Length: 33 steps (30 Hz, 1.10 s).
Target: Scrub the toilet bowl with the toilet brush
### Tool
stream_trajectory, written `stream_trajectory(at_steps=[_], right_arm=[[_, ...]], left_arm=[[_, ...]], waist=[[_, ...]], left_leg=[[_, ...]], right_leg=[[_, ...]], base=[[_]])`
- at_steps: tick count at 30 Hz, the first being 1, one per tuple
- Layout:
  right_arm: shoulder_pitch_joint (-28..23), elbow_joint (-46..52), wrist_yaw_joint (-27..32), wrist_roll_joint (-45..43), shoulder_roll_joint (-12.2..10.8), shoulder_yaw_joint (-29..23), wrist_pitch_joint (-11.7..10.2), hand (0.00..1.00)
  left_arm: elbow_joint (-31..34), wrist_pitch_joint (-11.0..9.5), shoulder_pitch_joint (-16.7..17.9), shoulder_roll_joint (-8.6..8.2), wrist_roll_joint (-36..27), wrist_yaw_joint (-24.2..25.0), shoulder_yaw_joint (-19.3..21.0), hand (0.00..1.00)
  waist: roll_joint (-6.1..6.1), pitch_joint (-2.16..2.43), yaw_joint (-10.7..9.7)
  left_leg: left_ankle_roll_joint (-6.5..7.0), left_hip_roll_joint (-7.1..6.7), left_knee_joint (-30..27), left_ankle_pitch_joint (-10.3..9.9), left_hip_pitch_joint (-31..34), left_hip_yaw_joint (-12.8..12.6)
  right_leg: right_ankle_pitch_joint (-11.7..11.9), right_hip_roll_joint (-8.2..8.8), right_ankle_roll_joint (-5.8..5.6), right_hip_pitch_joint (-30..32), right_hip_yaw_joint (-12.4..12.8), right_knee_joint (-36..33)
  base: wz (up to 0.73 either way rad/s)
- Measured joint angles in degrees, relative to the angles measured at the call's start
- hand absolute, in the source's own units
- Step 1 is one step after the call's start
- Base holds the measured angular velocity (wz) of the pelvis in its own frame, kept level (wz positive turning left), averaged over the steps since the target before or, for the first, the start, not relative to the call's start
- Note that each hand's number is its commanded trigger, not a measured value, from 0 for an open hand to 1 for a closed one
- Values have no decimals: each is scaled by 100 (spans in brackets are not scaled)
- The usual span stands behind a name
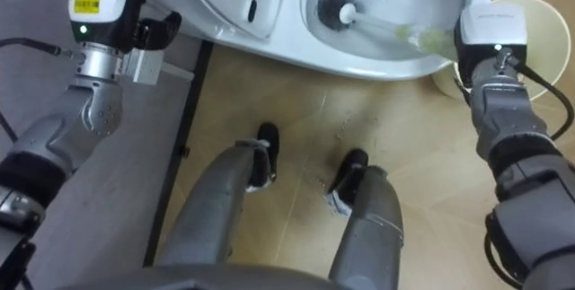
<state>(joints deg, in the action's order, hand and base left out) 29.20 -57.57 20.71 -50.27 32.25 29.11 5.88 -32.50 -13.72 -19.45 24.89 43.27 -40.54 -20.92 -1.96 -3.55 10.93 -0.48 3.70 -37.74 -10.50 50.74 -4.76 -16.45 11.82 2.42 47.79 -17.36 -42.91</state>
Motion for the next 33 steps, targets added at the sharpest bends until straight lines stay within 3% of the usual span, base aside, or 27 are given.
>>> stream_trajectory(at_steps=[4, 7, 13, 16, 19, 22, 26, 33], right_arm=[[-29, 144, -29, -12, 4, 151, 194, 100], [-130, 510, -92, -218, -79, 160, 384, 100], [-476, 994, -123, -320, -161, 161, 621, 100], [-469, 950, -37, -109, -116, 176, 625, 100], [-399, 520, 187, 784, -166, 215, 579, 100], [-321, 146, 302, 1973, -292, 58, 364, 100], [-223, -74, 391, 3302, -507, -496, 231, 100], [-136, 130, 763, 2833, -665, -770, 167, 100]], left_arm=[[7, 73, -14, 17, -4, -58, -105, 0], [-4, 179, 1, 16, -8, -60, -147, 0], [-28, 518, 198, 22, -4, -267, -208, 0], [-13, 693, 244, 17, -20, -369, -295, 0], [32, 804, 255, 18, -125, -424, -406, 0], [114, 883, 276, 16, -234, -436, -421, 0], [315, 1223, 333, 11, -268, -433, -414, 0], [300, 1537, 339, -103, -266, -376, -380, 0]], waist=[[-55, 6, 38], [-166, 11, 33], [-290, 25, 35], [-329, 29, 43], [-338, 35, 40], [-326, 28, -13], [-312, 20, -293], [-298, 21, -418]], left_leg=[[-1, -1, -12, -1, 10, 1], [-1, 13, 34, -1, 1, 9], [-44, 136, 204, 8, -126, -30], [-57, 152, 188, 12, -141, -71], [-55, 151, 154, 17, -139, -136], [-42, 138, 143, 24, -109, -270], [20, 6, 101, 63, -37, -287], [41, -47, -55, 74, -24, -354]], right_leg=[[0, -17, -1, -13, -10, 27], [-1, -30, -4, -50, -55, 66], [91, -203, 23, -175, -17, 335], [70, -205, 34, -166, -2, 332], [29, -173, 27, -165, -5, 236], [-30, -69, 24, -85, 12, 166], [-141, 128, 2, 36, 6, -90], [-155, 198, -20, 102, 119, -261]], base=[[0], [-1], [-10], [1], [6], [6], [19], [-2]])
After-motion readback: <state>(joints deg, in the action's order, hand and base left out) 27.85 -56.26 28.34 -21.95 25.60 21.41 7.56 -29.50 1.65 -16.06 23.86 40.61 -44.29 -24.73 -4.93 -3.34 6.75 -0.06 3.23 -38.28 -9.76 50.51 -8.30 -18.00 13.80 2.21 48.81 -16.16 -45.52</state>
